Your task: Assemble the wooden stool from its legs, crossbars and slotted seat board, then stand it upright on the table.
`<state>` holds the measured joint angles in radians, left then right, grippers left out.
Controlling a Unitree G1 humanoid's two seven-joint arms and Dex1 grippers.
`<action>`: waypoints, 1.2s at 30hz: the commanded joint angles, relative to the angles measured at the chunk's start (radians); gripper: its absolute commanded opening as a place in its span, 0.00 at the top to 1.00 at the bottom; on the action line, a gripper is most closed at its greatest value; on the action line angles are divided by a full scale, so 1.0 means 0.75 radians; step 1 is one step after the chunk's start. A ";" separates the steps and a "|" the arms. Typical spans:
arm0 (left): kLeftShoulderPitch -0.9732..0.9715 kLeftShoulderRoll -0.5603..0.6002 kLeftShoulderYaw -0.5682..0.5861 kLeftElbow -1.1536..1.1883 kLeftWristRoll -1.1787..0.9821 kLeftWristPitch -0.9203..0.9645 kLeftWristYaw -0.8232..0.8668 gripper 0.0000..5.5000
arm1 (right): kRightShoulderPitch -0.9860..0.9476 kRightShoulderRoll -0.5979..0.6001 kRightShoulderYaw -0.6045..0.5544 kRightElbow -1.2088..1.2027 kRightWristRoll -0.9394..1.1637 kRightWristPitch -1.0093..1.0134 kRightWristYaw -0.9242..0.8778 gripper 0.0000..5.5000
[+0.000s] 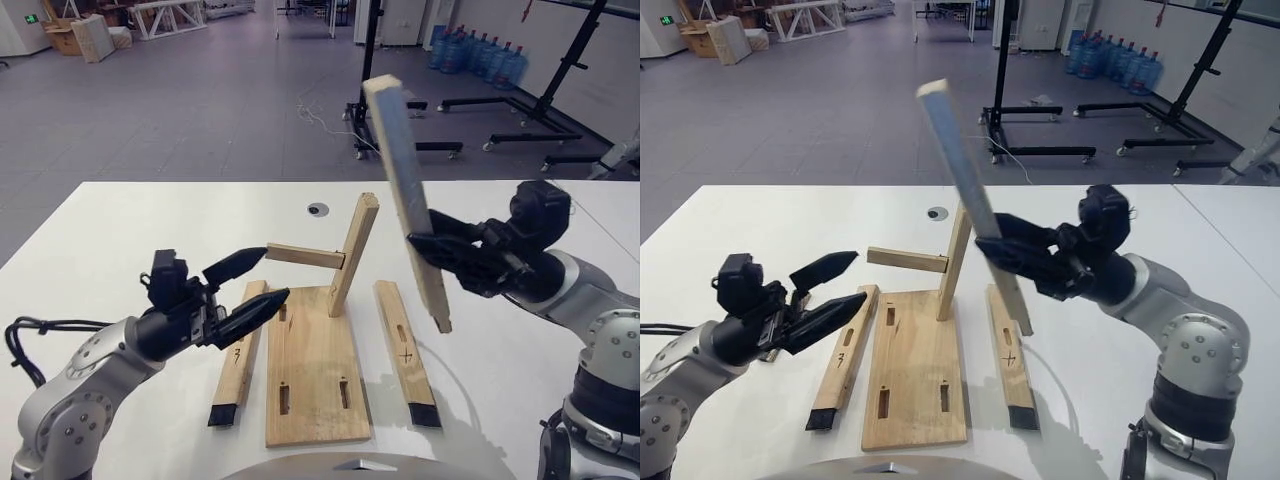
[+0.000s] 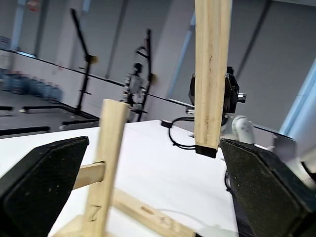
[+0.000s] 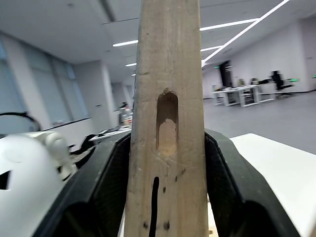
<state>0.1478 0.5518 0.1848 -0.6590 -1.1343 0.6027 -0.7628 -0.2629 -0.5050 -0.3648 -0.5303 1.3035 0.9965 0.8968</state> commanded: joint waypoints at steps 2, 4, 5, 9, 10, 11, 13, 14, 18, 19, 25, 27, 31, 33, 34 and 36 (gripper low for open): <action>-0.098 0.018 -0.065 0.072 -0.053 0.076 0.003 0.11 | -0.011 0.012 0.279 0.044 -0.243 -0.168 0.152 0.63; -0.112 0.014 -0.060 0.063 -0.084 0.085 0.018 0.11 | -0.071 0.059 0.394 0.128 -0.300 -0.220 0.230 0.63; -0.121 0.012 -0.055 0.057 -0.104 0.088 0.026 0.11 | -0.093 0.073 0.435 0.156 -0.327 -0.243 0.253 0.63; -0.174 0.008 -0.064 0.037 -0.162 0.096 0.068 0.11 | -0.123 0.105 0.517 0.247 -0.409 -0.316 0.309 0.63; -0.183 0.007 -0.074 0.026 -0.166 0.099 0.082 0.11 | -0.127 0.114 0.535 0.270 -0.426 -0.329 0.317 0.63; -0.189 0.008 -0.084 0.017 -0.166 0.102 0.092 0.11 | -0.132 0.124 0.552 0.288 -0.440 -0.340 0.320 0.63; -0.183 0.016 -0.107 -0.015 -0.147 0.101 0.100 0.11 | -0.141 0.149 0.586 0.299 -0.455 -0.349 0.318 0.63; -0.178 0.015 -0.116 -0.034 -0.136 0.097 0.109 0.11 | -0.146 0.160 0.602 0.302 -0.456 -0.346 0.316 0.63; -0.195 -0.015 -0.155 -0.080 -0.088 0.072 0.175 0.11 | -0.130 0.165 0.654 0.299 -0.481 -0.343 0.319 0.63; -0.198 -0.025 -0.161 -0.082 -0.080 0.064 0.190 0.11 | -0.126 0.159 0.664 0.299 -0.491 -0.344 0.323 0.63; -0.162 -0.072 -0.185 -0.099 -0.043 0.023 0.228 0.19 | -0.140 0.148 0.688 0.342 -0.559 -0.370 0.329 0.63; -0.150 -0.079 -0.198 -0.102 -0.025 0.016 0.232 0.25 | -0.144 0.146 0.693 0.350 -0.577 -0.379 0.333 0.63; -0.127 -0.089 -0.209 -0.114 -0.003 -0.008 0.215 0.35 | -0.151 0.150 0.700 0.396 -0.632 -0.420 0.351 0.63; -0.126 -0.095 -0.202 -0.110 -0.005 -0.020 0.218 0.41 | -0.153 0.152 0.705 0.422 -0.657 -0.443 0.364 0.63; -0.127 -0.099 -0.195 -0.107 -0.005 -0.028 0.220 0.42 | -0.151 0.147 0.710 0.430 -0.669 -0.452 0.377 0.63; -0.131 -0.112 -0.169 -0.100 -0.038 -0.044 0.221 0.47 | -0.146 0.136 0.715 0.444 -0.685 -0.466 0.405 0.63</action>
<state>0.0497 0.4752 0.0374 -0.7275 -1.1345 0.5918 -0.5867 -0.3606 -0.3825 0.1732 -0.2202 0.8233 0.6567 1.2020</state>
